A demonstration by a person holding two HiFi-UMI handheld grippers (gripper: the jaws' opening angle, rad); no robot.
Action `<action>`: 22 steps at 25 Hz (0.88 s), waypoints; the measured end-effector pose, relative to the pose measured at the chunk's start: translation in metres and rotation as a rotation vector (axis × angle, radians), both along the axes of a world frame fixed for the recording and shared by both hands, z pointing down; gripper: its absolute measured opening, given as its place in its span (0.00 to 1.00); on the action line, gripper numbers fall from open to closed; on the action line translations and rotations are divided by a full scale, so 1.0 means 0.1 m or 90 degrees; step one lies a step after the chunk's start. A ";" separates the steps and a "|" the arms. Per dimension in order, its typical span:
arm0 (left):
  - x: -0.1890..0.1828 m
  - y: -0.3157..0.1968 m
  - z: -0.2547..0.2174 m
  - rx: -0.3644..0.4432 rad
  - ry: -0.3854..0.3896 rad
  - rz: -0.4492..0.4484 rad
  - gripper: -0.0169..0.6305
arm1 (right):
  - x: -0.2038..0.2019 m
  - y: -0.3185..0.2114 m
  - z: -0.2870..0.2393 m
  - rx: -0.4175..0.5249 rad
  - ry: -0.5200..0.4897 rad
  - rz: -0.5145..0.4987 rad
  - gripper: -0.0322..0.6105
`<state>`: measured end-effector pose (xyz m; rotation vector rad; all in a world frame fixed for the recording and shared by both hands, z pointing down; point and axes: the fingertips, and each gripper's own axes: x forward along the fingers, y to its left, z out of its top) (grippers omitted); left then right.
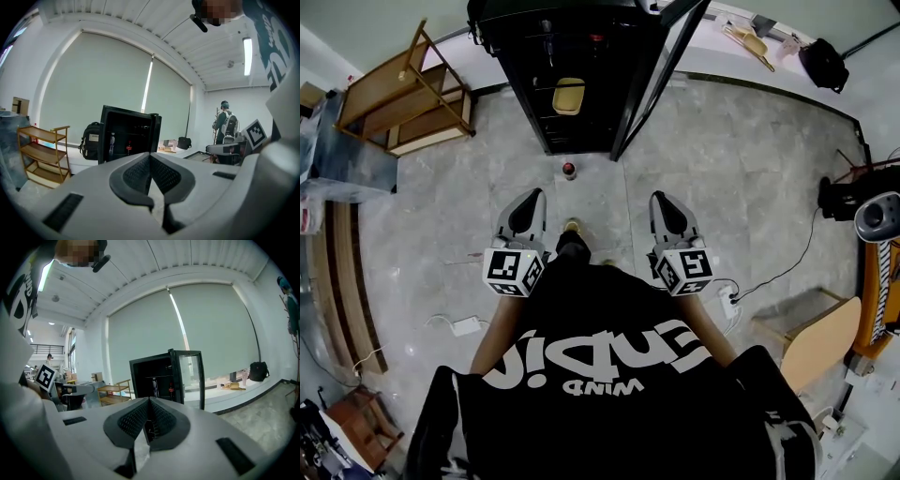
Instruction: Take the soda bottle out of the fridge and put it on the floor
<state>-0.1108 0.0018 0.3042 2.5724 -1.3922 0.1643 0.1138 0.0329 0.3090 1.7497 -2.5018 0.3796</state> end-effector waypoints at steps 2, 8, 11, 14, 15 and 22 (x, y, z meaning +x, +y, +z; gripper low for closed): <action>0.01 -0.01 0.02 -0.003 0.003 -0.002 0.04 | 0.00 0.00 0.03 -0.003 0.000 0.000 0.09; -0.02 -0.05 0.04 -0.004 -0.002 -0.004 0.04 | -0.03 -0.04 0.03 -0.002 0.004 -0.001 0.09; -0.03 -0.06 0.06 -0.007 -0.004 -0.005 0.04 | -0.03 -0.06 0.03 -0.003 0.005 -0.004 0.09; -0.05 -0.04 0.07 -0.012 -0.002 -0.011 0.04 | -0.03 -0.06 0.03 -0.005 0.004 -0.002 0.09; -0.07 -0.04 0.07 -0.013 -0.002 -0.014 0.04 | -0.04 -0.06 0.03 -0.004 0.002 0.000 0.09; -0.14 -0.04 0.11 -0.025 -0.002 -0.028 0.04 | -0.05 -0.06 0.05 -0.008 0.002 -0.001 0.09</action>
